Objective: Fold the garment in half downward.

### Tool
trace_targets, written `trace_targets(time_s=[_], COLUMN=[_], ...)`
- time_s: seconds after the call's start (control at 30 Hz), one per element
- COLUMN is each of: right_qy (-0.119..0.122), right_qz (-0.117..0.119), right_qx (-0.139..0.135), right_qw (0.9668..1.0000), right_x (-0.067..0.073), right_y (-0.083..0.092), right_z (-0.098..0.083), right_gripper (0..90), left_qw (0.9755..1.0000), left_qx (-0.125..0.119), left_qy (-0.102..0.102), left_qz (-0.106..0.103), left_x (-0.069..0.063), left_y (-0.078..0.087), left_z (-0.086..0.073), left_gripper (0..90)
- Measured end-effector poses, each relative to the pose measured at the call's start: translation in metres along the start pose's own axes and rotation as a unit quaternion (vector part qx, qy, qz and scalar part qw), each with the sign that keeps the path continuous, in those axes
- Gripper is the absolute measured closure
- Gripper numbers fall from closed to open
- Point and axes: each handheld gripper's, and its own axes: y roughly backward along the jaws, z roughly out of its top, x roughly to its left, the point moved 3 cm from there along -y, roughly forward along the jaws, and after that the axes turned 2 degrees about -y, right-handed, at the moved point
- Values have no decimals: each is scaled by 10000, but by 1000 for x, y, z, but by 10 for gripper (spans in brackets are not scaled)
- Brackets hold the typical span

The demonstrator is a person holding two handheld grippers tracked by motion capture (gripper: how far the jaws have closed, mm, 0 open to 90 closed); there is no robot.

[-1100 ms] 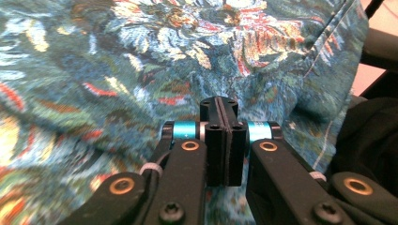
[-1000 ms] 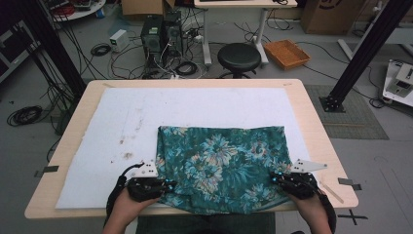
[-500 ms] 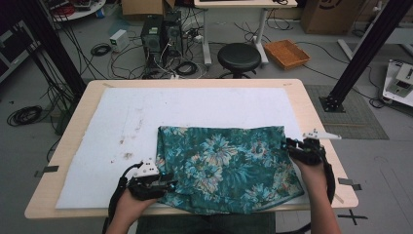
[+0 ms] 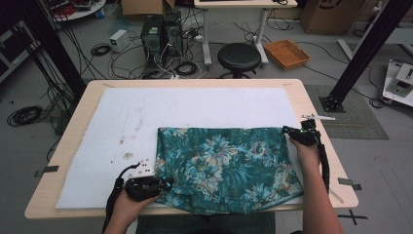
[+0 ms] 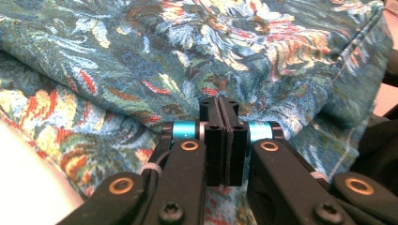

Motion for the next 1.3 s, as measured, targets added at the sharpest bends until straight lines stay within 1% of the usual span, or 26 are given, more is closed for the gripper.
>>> trace_targets(time_s=[0.07, 0.1, 0.17, 0.2, 0.23, 0.27, 0.33, 0.37, 0.4, 0.43, 0.47, 0.5, 0.53, 0.6, 0.73, 0.77, 0.8, 0.83, 0.87, 0.93, 1.0, 1.07, 1.1, 1.2, 1.3], right_qy=[18, 43, 59, 108, 163, 195, 171, 170, 171, 188, 241, 323, 419, 496, 590, 576, 574, 575, 591, 599, 622, 678, 715, 747, 755], right_qz=[-118, -161, -184, -198, -247, -270, -134, -99, -39, 40, 119, 119, 113, 183, 205, 200, 183, 181, 199, 214, 233, 213, 199, 187, 191], right_qx=[49, 85, 110, 97, 64, -23, -123, -182, -239, -256, -291, -323, -327, -325, -407, -416, -409, -411, -424, -438, -458, -444, -440, -467, -498], right_qw=[9999, 9998, 9998, 9997, 9995, 9994, 9997, 9996, 9996, 9995, 9992, 9989, 9985, 9981, 9972, 9973, 9973, 9973, 9972, 9970, 9967, 9965, 9963, 9959, 9957], right_x=[-2, -3, -3, -1, 0, 1, 3, 5, 7, 8, 10, 13, 15, 19, 21, 22, 22, 22, 23, 24, 26, 28, 29, 30, 30], right_y=[1, 1, 2, 3, 4, 6, 12, 15, 19, 21, 24, 27, 30, 34, 41, 42, 43, 44, 45, 46, 46, 47, 47, 49, 50], right_z=[0, 0, -1, 0, 0, 1, 3, 3, 4, 3, 3, 2, 0, -4, -12, -14, -15, -17, -18, -20, -21, -22, -22, -22, -21], right_gripper=[900, 900, 900, 895, 831, 768, 683, 618, 581, 566, 529, 509, 509, 508, 495, 495, 495, 495, 496, 496, 496, 498, 498, 499, 499], left_qw=[10000, 10000, 10000, 9999, 9999, 9998, 9996, 9992, 9991, 9987, 9984, 9982, 9983, 9985, 9997, 9997, 9998, 9997, 9996, 9994, 9993, 9995, 9997, 9998, 9998], left_qx=[14, -17, -48, -69, -121, -144, -208, -276, -296, -348, -362, -374, -349, -283, 41, 113, 107, 129, 155, 209, 198, 132, 108, -49, -120], left_qy=[-15, 3, 43, 34, 51, 75, 77, 144, 161, 232, 295, 323, 328, 324, 209, 205, 137, 114, 42, -44, -85, -7, 57, 118, 142], left_qz=[11, 14, 40, 65, 71, 74, 168, 246, 273, 307, 324, 341, 343, 335, 112, 80, 133, 180, 217, 277, 294, 278, 220, 127, 84], left_x=[0, 0, 1, 1, 1, 1, 2, 4, 6, 7, 9, 10, 10, 8, 0, -3, -5, -6, -8, -10, -11, -9, -9, -6, -6], left_y=[1, 1, 2, 3, 4, 5, 7, 8, 9, 10, 11, 12, 12, 11, 0, -3, -4, -5, -5, -5, -5, -4, -3, 6, 14], left_z=[-2, -2, -3, -3, -2, -1, 1, 2, 2, 3, 4, 4, 4, 4, 2, 2, 2, 2, 3, 2, 1, 0, 0, 0, 0], left_gripper=[893, 893, 888, 876, 853, 809, 720, 666, 634, 608, 575, 563, 563, 549, 548, 548, 550, 571, 610, 716, 819, 874, 883, 888, 888])
